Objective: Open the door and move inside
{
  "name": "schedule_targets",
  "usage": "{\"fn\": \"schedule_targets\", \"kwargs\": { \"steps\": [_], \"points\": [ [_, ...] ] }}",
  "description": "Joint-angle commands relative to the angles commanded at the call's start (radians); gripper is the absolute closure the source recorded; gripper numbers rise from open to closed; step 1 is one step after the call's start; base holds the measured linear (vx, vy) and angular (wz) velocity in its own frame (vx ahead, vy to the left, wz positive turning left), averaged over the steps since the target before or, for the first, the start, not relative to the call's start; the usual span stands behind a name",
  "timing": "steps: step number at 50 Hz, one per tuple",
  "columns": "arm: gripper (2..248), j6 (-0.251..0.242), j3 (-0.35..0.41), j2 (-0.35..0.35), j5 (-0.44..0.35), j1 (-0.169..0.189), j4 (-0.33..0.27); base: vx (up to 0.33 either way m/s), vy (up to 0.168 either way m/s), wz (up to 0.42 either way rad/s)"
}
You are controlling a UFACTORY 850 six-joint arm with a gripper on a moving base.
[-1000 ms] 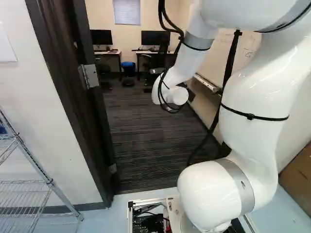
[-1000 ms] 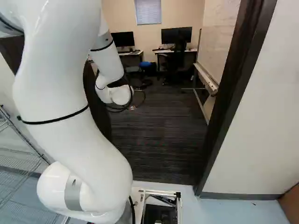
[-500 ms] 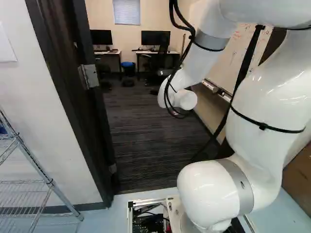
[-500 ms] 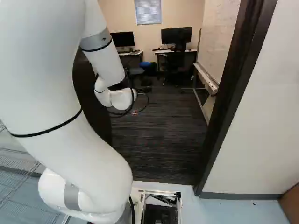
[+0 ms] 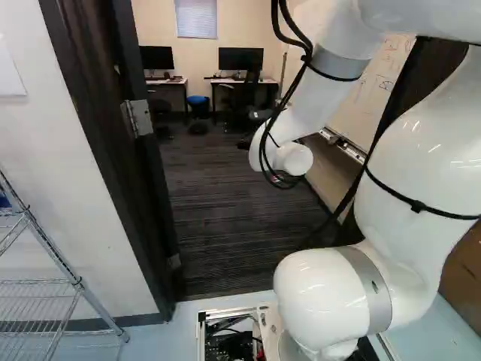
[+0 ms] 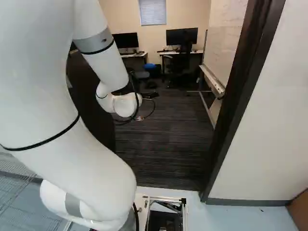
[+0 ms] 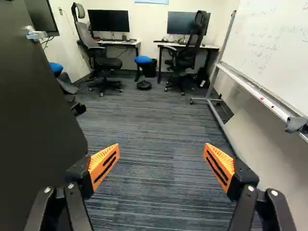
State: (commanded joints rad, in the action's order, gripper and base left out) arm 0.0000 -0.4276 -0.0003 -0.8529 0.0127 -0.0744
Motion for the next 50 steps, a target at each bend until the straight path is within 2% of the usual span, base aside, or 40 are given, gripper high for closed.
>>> {"fn": "schedule_targets", "kwargs": {
  "steps": [24,50],
  "points": [
    [3,0.000,0.064,0.052,-0.004,-0.002,0.014,0.000,0.000,0.000],
    [3,0.000,0.203,0.167,-0.012,-0.008,0.044,0.000,0.000,0.000]
  ]
}}
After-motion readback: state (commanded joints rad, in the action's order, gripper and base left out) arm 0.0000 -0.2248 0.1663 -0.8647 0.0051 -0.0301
